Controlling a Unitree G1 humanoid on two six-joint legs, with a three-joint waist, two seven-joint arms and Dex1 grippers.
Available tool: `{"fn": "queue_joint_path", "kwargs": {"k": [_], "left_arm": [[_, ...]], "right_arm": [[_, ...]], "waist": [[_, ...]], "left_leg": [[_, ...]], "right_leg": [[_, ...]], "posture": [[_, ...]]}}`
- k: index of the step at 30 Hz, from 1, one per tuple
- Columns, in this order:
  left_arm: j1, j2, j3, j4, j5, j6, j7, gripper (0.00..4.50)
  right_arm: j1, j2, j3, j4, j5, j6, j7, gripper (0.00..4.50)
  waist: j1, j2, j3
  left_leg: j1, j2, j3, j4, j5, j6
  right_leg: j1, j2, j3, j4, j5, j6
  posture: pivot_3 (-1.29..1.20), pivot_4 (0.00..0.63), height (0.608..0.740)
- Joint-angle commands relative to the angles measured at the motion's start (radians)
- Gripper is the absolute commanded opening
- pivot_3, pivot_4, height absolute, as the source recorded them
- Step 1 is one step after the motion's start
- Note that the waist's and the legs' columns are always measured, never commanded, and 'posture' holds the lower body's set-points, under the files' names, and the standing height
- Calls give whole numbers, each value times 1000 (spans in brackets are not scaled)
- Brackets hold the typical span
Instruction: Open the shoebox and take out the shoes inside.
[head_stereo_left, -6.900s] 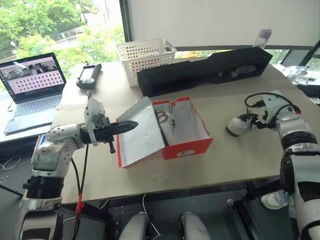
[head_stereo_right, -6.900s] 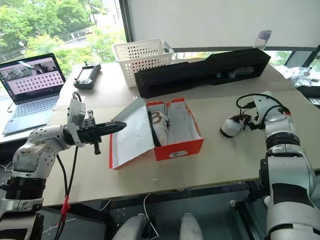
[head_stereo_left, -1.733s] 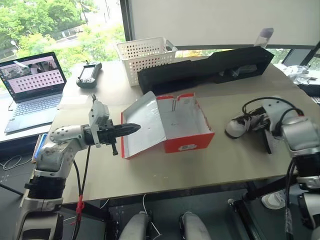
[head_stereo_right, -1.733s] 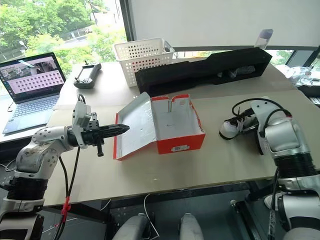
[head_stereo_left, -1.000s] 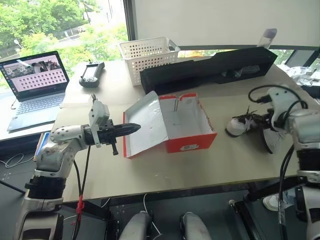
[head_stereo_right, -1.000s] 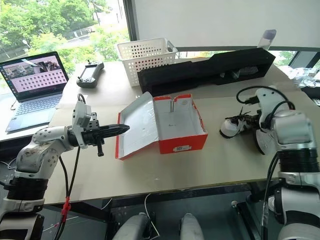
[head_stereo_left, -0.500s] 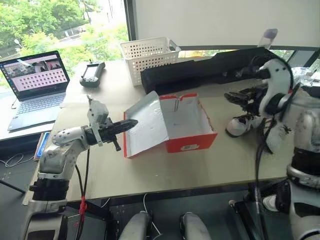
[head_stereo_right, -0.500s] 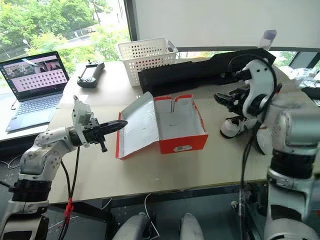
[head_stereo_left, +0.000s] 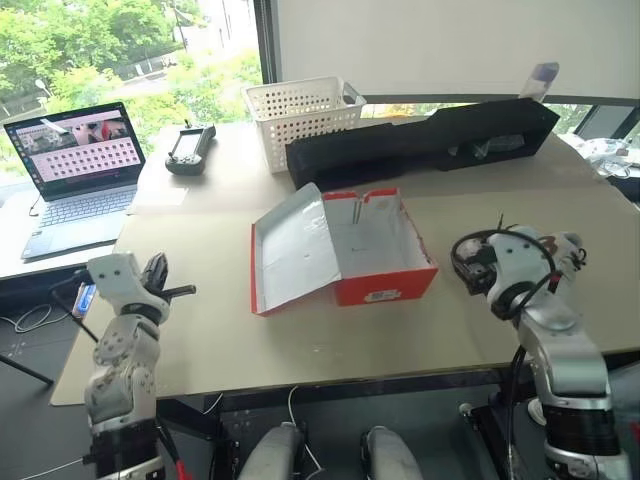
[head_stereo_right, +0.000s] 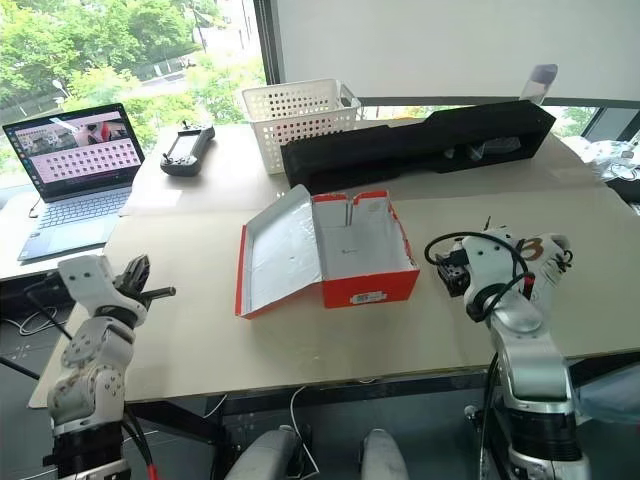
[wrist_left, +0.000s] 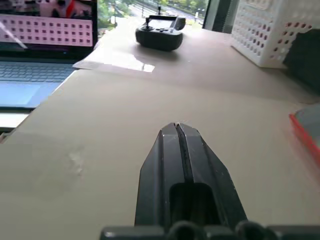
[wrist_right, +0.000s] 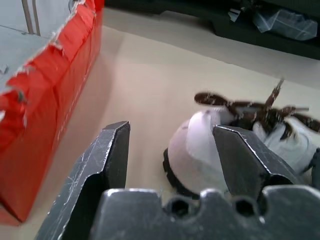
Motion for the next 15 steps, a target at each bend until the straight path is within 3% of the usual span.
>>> {"fn": "queue_joint_path", "kwargs": {"k": [1, 15], "left_arm": [[-10, -5, 14, -46, -6, -39, 27, 0], [-18, 20, -31, -48, -40, -43, -33, 0]], "right_arm": [[-11, 9, -27, 17, -12, -78, -28, 3173], [-11, 29, -6, 94, -41, -137, -66, 3173]], "waist": [[3, 0, 0], [5, 0, 0]], "left_leg": [[0, 0, 0, 0, 0, 0], [1, 1, 0, 0, 0, 0]], "right_leg": [[0, 0, 0, 0, -1, -1], [1, -1, -1, 0, -2, -2]], "posture": [[0, 150, 738], [0, 150, 738]]}}
